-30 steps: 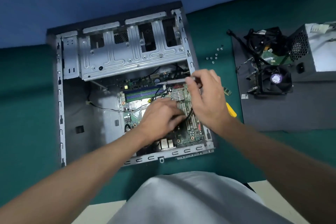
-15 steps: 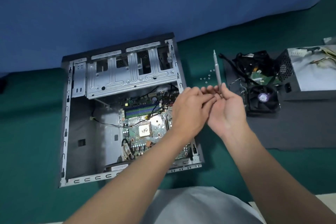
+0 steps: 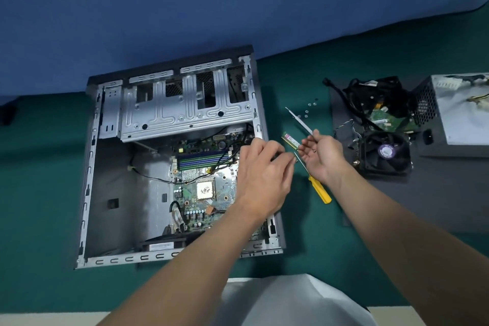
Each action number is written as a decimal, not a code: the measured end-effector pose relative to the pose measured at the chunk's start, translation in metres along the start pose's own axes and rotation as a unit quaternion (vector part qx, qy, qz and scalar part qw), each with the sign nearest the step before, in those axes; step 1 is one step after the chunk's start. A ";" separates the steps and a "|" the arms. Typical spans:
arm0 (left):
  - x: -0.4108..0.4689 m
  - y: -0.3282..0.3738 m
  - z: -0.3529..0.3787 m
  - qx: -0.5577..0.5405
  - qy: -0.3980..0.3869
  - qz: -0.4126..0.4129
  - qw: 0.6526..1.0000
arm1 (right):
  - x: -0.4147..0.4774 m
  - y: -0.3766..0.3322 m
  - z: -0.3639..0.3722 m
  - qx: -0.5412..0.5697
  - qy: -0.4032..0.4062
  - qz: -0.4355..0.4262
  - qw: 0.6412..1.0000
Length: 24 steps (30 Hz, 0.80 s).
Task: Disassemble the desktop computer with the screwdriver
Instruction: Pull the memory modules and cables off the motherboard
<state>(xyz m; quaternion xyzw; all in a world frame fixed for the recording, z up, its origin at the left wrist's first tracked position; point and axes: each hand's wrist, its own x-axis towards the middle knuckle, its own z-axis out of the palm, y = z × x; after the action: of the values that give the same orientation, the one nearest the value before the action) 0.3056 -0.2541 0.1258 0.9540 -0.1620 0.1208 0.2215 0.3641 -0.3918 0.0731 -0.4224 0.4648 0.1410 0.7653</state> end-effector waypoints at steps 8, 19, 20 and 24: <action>0.001 0.001 -0.002 0.015 -0.016 -0.003 1.000 | 0.003 0.015 0.016 -0.160 -0.004 -0.027 0.987; -0.002 0.003 -0.013 -0.003 -0.039 -0.001 0.999 | -0.033 0.008 0.018 -0.167 -0.030 -0.107 0.980; -0.004 -0.001 -0.016 -0.021 -0.036 0.008 0.999 | -0.042 0.005 0.020 -0.152 -0.028 -0.123 0.980; -0.014 -0.039 -0.042 -0.066 -0.017 -0.014 0.998 | -0.081 0.004 0.031 -0.158 -0.001 -0.247 0.956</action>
<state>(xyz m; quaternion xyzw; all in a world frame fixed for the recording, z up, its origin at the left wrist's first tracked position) 0.3001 -0.1977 0.1426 0.9413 -0.1603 0.0909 0.2828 0.3372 -0.3506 0.1446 -0.6391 0.3168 0.0200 0.7005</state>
